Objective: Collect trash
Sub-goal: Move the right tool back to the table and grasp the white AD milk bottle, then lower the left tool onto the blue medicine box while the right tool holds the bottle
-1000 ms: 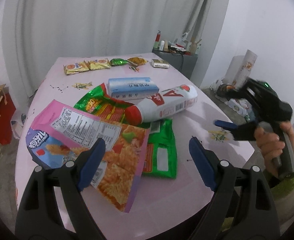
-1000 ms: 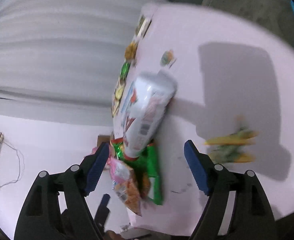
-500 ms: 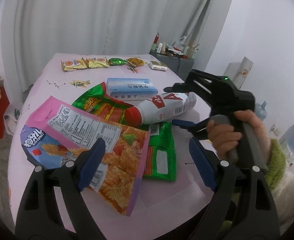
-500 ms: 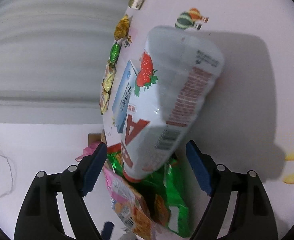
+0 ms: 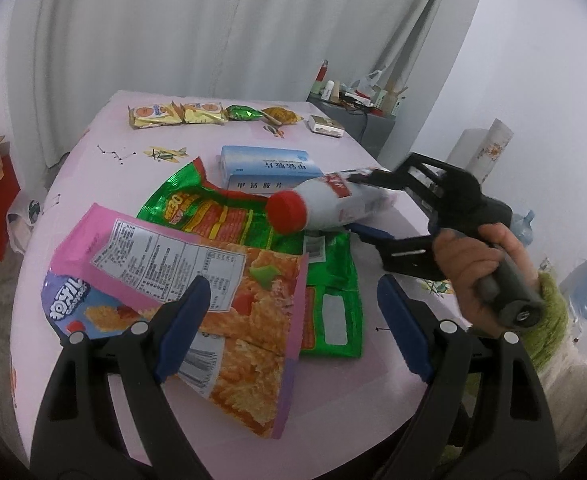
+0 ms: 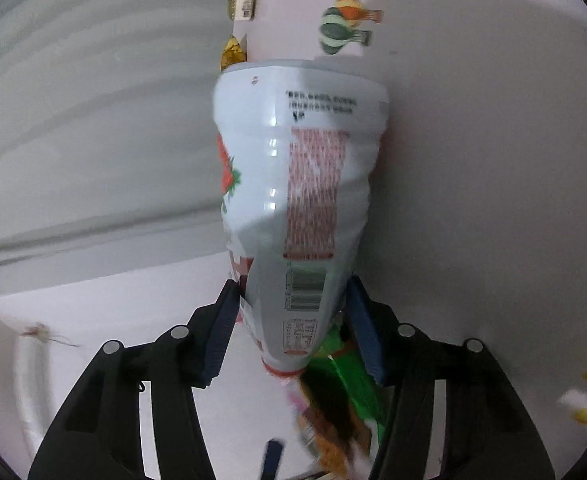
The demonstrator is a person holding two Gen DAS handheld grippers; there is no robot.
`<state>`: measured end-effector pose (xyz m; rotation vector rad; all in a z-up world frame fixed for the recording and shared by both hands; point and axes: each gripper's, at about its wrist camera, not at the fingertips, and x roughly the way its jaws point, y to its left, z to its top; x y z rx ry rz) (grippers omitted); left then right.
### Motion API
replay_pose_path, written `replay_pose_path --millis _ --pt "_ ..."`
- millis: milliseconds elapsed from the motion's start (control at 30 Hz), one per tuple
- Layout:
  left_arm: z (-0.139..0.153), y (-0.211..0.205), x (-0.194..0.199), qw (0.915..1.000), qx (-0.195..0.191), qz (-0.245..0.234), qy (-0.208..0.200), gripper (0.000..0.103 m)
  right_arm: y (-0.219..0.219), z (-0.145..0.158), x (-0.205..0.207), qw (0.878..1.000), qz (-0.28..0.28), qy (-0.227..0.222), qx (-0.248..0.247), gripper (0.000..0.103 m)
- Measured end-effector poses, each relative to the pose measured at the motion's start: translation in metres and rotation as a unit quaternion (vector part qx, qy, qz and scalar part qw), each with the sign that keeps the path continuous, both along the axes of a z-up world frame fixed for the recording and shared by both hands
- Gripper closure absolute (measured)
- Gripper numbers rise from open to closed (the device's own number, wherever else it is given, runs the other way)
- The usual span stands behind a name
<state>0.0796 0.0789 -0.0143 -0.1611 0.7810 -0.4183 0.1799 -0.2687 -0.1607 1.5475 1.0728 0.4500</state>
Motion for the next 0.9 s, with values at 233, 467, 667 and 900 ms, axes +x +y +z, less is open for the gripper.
replay_pose_path --millis 233,467,667,900 --pt "0.003 -0.009 0.004 1.0000 -0.003 -0.008 0.001 0.022 -0.042 0.000 -0.014 0.998 0.034 -0.017 0.040 0.050" --pt "0.009 -0.012 0.009 0.9999 0.009 -0.011 -0.003 0.022 -0.082 0.029 -0.040 0.988 0.137 -0.071 -0.023 0.051" --pt "0.039 -0.014 0.045 0.9991 0.021 -0.037 0.009 0.022 -0.097 0.034 -0.053 0.975 0.202 -0.056 -0.075 0.051" --pt "0.055 -0.046 0.136 0.9957 0.054 -0.072 0.022 0.022 -0.096 0.027 -0.024 0.976 0.174 -0.046 -0.121 0.052"
